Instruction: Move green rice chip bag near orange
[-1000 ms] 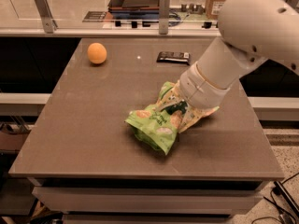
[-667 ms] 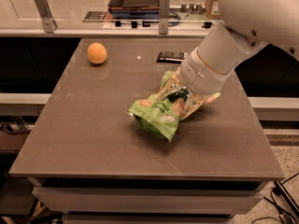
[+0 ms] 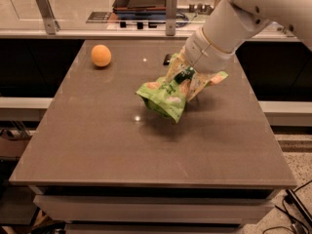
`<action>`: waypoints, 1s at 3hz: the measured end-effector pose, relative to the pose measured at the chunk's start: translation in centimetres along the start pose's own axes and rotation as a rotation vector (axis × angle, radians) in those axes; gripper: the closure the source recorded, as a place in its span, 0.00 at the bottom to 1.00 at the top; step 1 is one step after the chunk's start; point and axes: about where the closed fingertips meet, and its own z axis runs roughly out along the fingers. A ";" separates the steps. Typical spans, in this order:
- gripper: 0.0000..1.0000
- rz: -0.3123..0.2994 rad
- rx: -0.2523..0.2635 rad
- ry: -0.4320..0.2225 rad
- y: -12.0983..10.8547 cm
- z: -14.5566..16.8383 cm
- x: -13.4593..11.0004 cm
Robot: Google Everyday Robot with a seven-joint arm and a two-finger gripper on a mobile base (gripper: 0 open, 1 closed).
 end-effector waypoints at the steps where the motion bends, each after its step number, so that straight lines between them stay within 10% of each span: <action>1: 1.00 0.016 0.063 0.012 -3.3 1.4 2.4; 3: 1.00 -0.039 0.146 -0.040 -9.7 5.5 5.2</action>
Offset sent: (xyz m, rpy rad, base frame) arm 0.1254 0.0585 -0.0109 0.1639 -0.0957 -0.0016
